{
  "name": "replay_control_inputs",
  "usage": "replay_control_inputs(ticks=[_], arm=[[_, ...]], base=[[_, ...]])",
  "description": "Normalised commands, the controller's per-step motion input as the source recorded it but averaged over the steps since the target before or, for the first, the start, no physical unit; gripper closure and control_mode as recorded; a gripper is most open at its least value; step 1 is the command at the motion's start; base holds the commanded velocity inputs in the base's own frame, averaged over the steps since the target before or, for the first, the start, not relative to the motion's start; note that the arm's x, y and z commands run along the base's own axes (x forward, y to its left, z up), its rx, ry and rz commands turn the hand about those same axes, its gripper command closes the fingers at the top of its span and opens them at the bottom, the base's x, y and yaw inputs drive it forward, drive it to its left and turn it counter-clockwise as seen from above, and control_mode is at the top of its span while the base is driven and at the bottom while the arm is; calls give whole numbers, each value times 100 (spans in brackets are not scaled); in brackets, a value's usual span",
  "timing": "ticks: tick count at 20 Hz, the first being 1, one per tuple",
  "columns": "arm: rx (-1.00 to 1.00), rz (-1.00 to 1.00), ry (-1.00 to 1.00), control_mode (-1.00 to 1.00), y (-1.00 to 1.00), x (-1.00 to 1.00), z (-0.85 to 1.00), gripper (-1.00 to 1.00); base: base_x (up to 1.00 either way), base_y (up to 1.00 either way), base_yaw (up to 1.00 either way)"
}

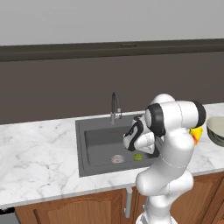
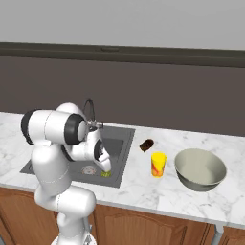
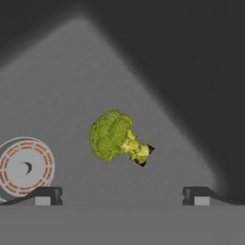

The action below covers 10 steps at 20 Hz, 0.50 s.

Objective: Remove the broccoli and sweet potato from the sink. Then move the bowl and cup from the counter to the sink for washing.

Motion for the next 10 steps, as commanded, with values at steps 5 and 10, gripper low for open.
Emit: replay_control_inputs(ticks=[5, 10], arm=[[0, 0, 0, -100, -8, 7, -11, -100], [0, 0, 0, -100, -10, 5, -12, -100]], base=[[0, 0, 0], [0, 0, 0]])
